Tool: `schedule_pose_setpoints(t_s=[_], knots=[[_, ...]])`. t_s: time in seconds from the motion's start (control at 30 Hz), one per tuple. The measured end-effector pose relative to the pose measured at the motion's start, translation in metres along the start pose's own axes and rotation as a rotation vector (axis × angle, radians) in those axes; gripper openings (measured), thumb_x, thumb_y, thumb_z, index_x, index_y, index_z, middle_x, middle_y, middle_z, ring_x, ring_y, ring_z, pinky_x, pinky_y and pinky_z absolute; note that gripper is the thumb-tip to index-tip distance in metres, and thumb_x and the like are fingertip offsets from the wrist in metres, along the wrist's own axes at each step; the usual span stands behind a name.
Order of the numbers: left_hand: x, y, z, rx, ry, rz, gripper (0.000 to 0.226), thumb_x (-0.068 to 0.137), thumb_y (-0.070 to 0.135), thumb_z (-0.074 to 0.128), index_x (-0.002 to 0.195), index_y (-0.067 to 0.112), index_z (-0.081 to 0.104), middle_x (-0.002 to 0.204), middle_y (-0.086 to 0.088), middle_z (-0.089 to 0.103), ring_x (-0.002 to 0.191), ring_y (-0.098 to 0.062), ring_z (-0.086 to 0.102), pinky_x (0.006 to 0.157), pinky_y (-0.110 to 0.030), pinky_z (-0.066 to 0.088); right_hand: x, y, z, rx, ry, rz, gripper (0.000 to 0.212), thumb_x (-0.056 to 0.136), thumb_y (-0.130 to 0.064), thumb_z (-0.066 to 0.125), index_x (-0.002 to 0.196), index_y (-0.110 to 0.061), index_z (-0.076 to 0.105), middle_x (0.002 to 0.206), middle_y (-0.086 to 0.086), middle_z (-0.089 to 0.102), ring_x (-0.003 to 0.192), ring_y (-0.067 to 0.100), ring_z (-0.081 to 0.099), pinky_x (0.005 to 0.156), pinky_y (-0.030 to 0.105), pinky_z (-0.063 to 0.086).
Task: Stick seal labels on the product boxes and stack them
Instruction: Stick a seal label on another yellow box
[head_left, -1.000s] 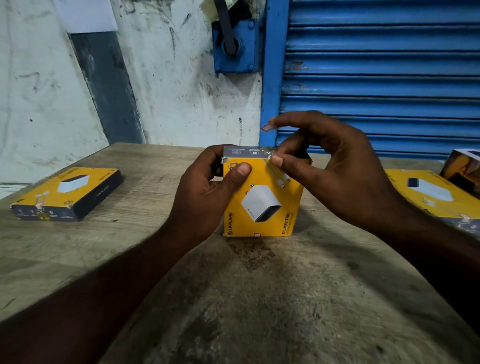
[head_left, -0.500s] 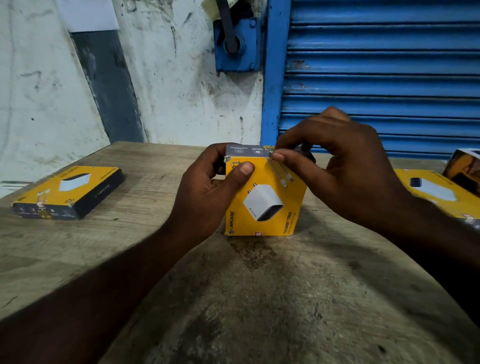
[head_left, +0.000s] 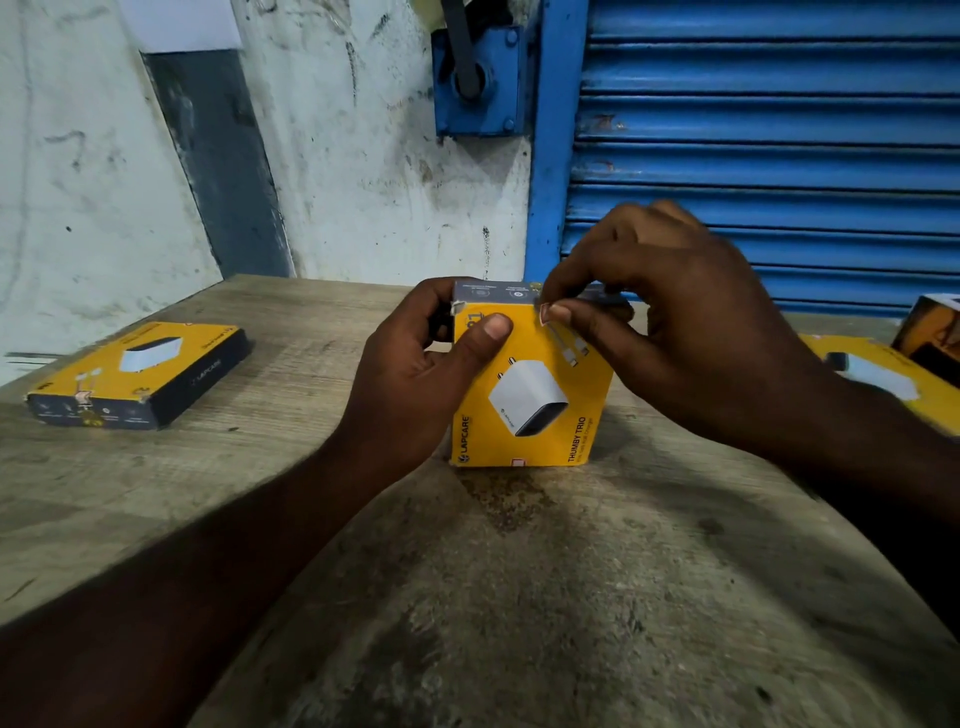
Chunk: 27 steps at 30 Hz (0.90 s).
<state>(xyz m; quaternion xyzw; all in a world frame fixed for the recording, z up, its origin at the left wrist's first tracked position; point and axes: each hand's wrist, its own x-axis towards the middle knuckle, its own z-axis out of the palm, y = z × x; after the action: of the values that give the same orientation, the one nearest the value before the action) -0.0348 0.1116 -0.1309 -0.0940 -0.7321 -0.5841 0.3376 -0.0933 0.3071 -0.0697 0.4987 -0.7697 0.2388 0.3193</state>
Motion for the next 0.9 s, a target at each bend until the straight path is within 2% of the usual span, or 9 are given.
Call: schedule_pose_setpoints(t_s=[0.1, 0.23, 0.33, 0.7, 0.9], knots=[[-0.0001, 0.0005, 0.0, 0.007, 0.003, 0.006, 0.025, 0.094, 0.029, 0.064, 0.117, 0.021, 0.062, 0.102, -0.002, 0.072, 0.087, -0.004, 0.071, 0.067, -0.015, 0.054, -0.0012, -0.0013, 0.0024, 0.033, 0.009, 0.026, 0.016, 0.094, -0.035, 0.059, 0.101, -0.028, 0.072, 0.095, -0.01, 0.058, 0.092, 0.007, 0.046, 0.075, 0.011, 0.03], [-0.0003, 0.001, 0.0008, 0.002, 0.002, 0.007, 0.027, 0.093, 0.033, 0.064, 0.117, 0.021, 0.061, 0.103, 0.0, 0.072, 0.087, -0.002, 0.071, 0.068, -0.014, 0.054, -0.0016, -0.0021, 0.0041, 0.031, 0.017, 0.024, 0.015, 0.094, -0.034, 0.06, 0.1, -0.027, 0.072, 0.095, -0.008, 0.062, 0.091, 0.011, 0.051, 0.076, 0.026, 0.035], [-0.0003, -0.0002, 0.0005, 0.004, 0.001, 0.01, 0.026, 0.092, 0.032, 0.063, 0.117, 0.024, 0.062, 0.103, -0.001, 0.073, 0.09, -0.005, 0.071, 0.069, -0.016, 0.054, -0.0014, -0.0025, 0.0034, 0.029, 0.021, 0.015, 0.013, 0.094, -0.034, 0.061, 0.098, -0.027, 0.071, 0.093, -0.008, 0.062, 0.089, 0.011, 0.051, 0.077, 0.03, 0.036], [-0.0004, -0.0004, 0.0015, 0.001, 0.006, 0.019, 0.028, 0.088, 0.042, 0.065, 0.114, 0.03, 0.062, 0.102, 0.004, 0.073, 0.093, -0.006, 0.07, 0.069, -0.016, 0.054, -0.0025, -0.0033, 0.0077, 0.037, 0.084, 0.039, 0.01, 0.092, -0.032, 0.063, 0.094, -0.027, 0.071, 0.088, -0.015, 0.056, 0.086, 0.008, 0.049, 0.075, 0.029, 0.037], [-0.001, -0.0003, 0.0029, 0.007, 0.015, 0.017, 0.026, 0.09, 0.033, 0.062, 0.114, 0.024, 0.061, 0.1, 0.002, 0.072, 0.087, -0.003, 0.07, 0.067, -0.013, 0.052, -0.002, -0.0039, 0.0089, 0.048, 0.088, 0.057, 0.009, 0.09, -0.034, 0.066, 0.093, -0.028, 0.071, 0.087, -0.012, 0.059, 0.087, 0.009, 0.051, 0.075, 0.03, 0.04]])
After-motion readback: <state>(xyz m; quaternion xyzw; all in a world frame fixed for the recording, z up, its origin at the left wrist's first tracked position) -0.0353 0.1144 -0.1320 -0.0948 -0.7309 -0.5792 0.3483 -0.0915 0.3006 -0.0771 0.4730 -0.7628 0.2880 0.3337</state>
